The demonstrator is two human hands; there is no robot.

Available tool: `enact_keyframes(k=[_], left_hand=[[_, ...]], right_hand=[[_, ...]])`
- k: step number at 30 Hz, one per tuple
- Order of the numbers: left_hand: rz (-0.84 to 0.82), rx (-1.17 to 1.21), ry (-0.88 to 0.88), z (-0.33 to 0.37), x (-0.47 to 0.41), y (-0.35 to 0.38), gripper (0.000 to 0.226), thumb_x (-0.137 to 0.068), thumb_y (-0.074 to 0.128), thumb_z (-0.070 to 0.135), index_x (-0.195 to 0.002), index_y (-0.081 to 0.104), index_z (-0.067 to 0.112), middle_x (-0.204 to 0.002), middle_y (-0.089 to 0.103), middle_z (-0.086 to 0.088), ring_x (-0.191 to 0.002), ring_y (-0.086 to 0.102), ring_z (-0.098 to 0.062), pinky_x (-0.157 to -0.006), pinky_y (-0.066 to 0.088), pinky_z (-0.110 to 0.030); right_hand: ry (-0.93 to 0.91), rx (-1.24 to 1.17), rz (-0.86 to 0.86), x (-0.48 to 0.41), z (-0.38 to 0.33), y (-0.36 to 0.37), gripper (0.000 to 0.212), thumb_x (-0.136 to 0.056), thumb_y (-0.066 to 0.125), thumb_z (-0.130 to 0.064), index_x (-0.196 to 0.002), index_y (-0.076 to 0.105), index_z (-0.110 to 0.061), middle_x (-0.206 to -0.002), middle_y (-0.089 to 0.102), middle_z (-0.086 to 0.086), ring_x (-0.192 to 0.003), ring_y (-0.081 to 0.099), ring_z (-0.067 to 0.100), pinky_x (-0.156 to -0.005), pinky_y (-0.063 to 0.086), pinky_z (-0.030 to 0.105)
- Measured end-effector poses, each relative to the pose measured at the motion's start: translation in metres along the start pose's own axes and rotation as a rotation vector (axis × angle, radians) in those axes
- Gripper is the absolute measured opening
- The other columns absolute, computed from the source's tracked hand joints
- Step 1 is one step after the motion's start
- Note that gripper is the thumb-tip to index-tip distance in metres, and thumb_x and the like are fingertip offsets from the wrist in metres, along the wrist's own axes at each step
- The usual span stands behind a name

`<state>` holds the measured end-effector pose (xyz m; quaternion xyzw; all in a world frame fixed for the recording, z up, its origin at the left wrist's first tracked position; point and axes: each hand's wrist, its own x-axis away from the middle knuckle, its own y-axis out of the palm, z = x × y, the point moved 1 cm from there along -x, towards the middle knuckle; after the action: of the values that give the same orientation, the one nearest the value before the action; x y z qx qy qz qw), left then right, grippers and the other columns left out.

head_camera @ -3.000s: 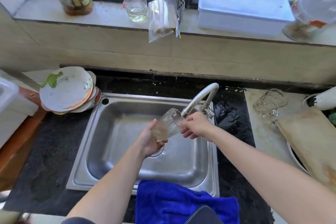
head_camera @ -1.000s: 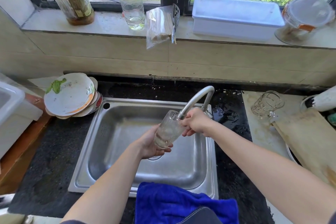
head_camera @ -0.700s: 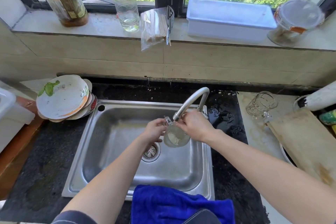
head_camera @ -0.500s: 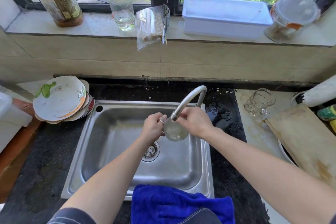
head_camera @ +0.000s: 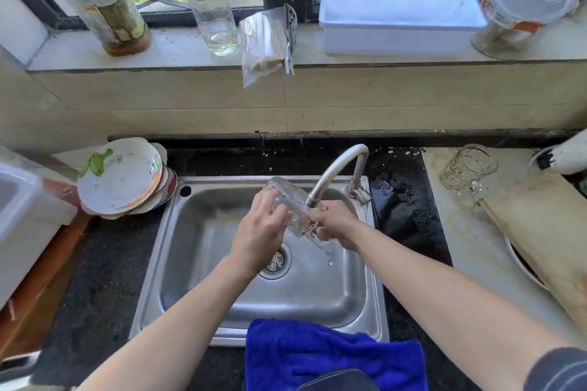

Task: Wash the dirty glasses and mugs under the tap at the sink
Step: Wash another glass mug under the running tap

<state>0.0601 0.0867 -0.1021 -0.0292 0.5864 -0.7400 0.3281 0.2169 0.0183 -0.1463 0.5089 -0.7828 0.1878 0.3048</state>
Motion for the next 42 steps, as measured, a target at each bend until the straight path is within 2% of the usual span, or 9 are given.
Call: enact_keyframes(k=[7, 13, 17, 24, 27, 31, 34, 38, 42], left_hand=[[-0.093, 0.008, -0.003, -0.029, 0.016, 0.0, 0.008, -0.08, 0.066, 0.004, -0.079, 0.062, -0.002, -0.123, 0.053, -0.025, -0.116, 0.052, -0.04, -0.091, 0.051, -0.043], [-0.233, 0.877, -1.039, -0.043, 0.005, 0.019, 0.042, -0.088, 0.051, 0.018, -0.13, 0.047, 0.019, -0.108, 0.057, -0.007, -0.096, 0.058, -0.022, -0.079, 0.051, -0.036], [-0.311, 1.326, -1.314, -0.034, -0.026, 0.042, 0.048, -0.086, 0.058, 0.054, -0.112, 0.061, 0.014, -0.096, 0.069, -0.012, -0.081, 0.067, -0.028, -0.067, 0.053, -0.036], [-0.231, 1.645, -1.473, -0.031, -0.036, 0.079, 0.048, -0.097, 0.036, 0.042, -0.128, 0.055, 0.011, -0.113, 0.066, -0.01, -0.089, 0.06, -0.028, -0.057, 0.04, -0.028], [-0.347, 1.717, -1.439, -0.028, -0.042, 0.082, 0.048, -0.097, 0.032, 0.034, -0.132, 0.05, 0.006, -0.107, 0.06, -0.012, -0.079, 0.059, -0.026, -0.058, 0.039, -0.03], [-0.398, 1.723, -1.372, -0.017, -0.051, 0.085, 0.052, -0.097, 0.036, 0.035, -0.133, 0.046, 0.0, -0.107, 0.06, -0.02, -0.087, 0.061, -0.032, -0.079, 0.049, -0.043], [-0.277, 1.759, -1.424, -0.031, -0.049, 0.088, 0.055, -0.095, 0.041, 0.033, -0.138, 0.042, 0.0, -0.118, 0.053, -0.019, -0.105, 0.053, -0.031, -0.103, 0.04, -0.045], [-0.3, 1.723, -1.39, -0.038, -0.045, 0.088, 0.046, -0.094, 0.043, 0.036, -0.126, 0.049, 0.004, -0.101, 0.058, -0.015, -0.077, 0.06, -0.026, -0.067, 0.053, -0.037], [-0.296, 1.779, -1.37, -0.031, -0.049, 0.089, 0.039, -0.096, 0.043, 0.037, -0.123, 0.05, 0.01, -0.088, 0.07, -0.015, -0.073, 0.068, -0.029, -0.066, 0.055, -0.037]], right_hand=[[-0.105, -0.02, 0.107, -0.011, 0.0, 0.017, 0.017, -0.082, 0.068, -0.001, -0.067, 0.062, -0.007, -0.057, 0.06, 0.003, -0.054, 0.056, 0.018, -0.049, 0.045, 0.032], [-0.486, 0.572, 0.321, -0.003, -0.007, -0.014, 0.02, -0.091, 0.055, -0.013, -0.095, 0.075, -0.016, -0.049, 0.055, -0.015, -0.042, 0.04, 0.004, -0.048, 0.028, 0.027], [-0.617, 0.697, 0.249, 0.008, -0.012, -0.015, 0.025, -0.091, 0.056, -0.01, -0.084, 0.074, -0.026, -0.071, 0.069, -0.003, -0.06, 0.057, 0.011, -0.058, 0.043, 0.031], [-0.803, 0.82, 0.432, 0.042, -0.01, -0.037, 0.024, -0.087, 0.061, -0.012, -0.11, 0.066, -0.018, -0.104, 0.066, -0.005, -0.097, 0.058, 0.011, -0.079, 0.051, 0.029], [-0.861, 1.128, 0.251, 0.053, 0.003, -0.035, 0.036, -0.085, 0.059, -0.01, -0.121, 0.064, -0.015, -0.123, 0.063, -0.003, -0.112, 0.055, 0.017, -0.084, 0.055, 0.036], [-0.586, 1.279, 0.015, 0.034, -0.004, -0.013, 0.047, -0.091, 0.049, -0.014, -0.138, 0.049, -0.021, -0.14, 0.049, -0.005, -0.124, 0.045, 0.023, -0.096, 0.046, 0.042], [-0.719, 1.236, -0.019, 0.038, -0.001, -0.017, 0.054, -0.091, 0.048, -0.011, -0.142, 0.043, -0.025, -0.135, 0.052, -0.004, -0.117, 0.049, 0.021, -0.084, 0.049, 0.039], [-0.737, 1.343, 0.01, 0.035, -0.003, -0.016, 0.052, -0.093, 0.048, -0.013, -0.143, 0.041, -0.021, -0.136, 0.051, -0.001, -0.118, 0.047, 0.023, -0.081, 0.051, 0.041], [-0.686, 1.333, 0.005, 0.03, -0.006, -0.007, 0.05, -0.094, 0.044, -0.011, -0.142, 0.042, -0.026, -0.133, 0.051, 0.003, -0.117, 0.048, 0.029, -0.081, 0.051, 0.045]])
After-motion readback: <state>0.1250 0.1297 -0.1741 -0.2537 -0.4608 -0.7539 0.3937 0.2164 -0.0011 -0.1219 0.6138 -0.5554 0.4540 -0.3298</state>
